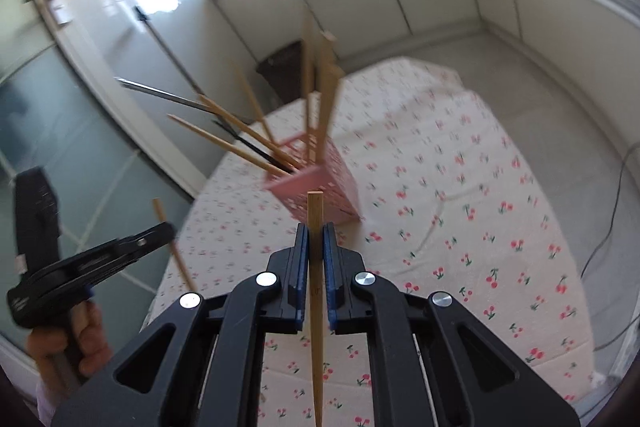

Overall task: Organize utensils
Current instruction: 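Lift both wooden chopsticks and carry them over the pink holder, then open the left gripper over the pink holder while the right gripper lowers its chopstick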

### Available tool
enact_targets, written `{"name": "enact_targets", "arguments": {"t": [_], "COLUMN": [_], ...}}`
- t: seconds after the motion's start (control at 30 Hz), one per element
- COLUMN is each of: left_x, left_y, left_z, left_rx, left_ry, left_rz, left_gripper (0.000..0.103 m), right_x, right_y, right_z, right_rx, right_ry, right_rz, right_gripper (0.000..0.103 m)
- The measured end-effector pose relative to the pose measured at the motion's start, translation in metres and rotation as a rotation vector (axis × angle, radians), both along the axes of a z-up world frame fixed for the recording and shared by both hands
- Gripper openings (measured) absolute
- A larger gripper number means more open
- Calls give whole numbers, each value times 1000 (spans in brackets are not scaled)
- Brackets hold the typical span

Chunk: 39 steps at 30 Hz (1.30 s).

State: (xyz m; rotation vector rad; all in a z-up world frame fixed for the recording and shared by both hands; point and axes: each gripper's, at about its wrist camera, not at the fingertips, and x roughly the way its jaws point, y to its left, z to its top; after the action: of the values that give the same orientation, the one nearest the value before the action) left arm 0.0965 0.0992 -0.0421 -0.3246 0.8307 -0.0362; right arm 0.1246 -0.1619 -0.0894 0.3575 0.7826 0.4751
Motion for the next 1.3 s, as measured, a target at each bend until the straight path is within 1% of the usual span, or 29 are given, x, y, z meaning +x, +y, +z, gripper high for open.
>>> {"name": "enact_targets", "arguments": {"t": [0.17,0.27,0.37,0.5,0.6,0.73,0.87,0.97,1.03,1.13,1.3], "left_x": [-16,-23,-26,-28,-29,-28,-24,-20,-16,-9,12], "left_y": [-4,-4,-3,-2,-4,-8,-12,-18,-18,-18,-25], "left_z": [21,29,33,42,53,76,101,123,138,154,167], "left_rx": [1,-1,-1,-14,-2,6,21,56,62,62,77], "left_ry": [-69,-86,-99,-115,-135,-181,-233,-281,-316,-363,-411], "left_rz": [-9,-14,-10,-10,-12,-14,-18,-18,-12,-2,7], "left_gripper": [7,7,7,7,7,7,7,7,7,7,7], "right_x": [-28,-38,-43,-49,-50,-51,-47,-41,-35,-23,5], "right_y": [-11,-17,-19,-25,-30,-38,-47,-56,-63,-75,-84], "right_z": [32,45,54,71,85,104,125,145,159,182,203], "right_rx": [17,26,14,35,58,92,115,126,143,152,160], "right_ry": [-90,-109,-132,-148,-158,-182,-202,-243,-270,-315,-353], "right_rz": [3,-17,-37,-47,-52,-64,-85,-115,-134,-178,-222], "right_gripper": [8,8,8,8,8,8,8,8,8,8,8]}}
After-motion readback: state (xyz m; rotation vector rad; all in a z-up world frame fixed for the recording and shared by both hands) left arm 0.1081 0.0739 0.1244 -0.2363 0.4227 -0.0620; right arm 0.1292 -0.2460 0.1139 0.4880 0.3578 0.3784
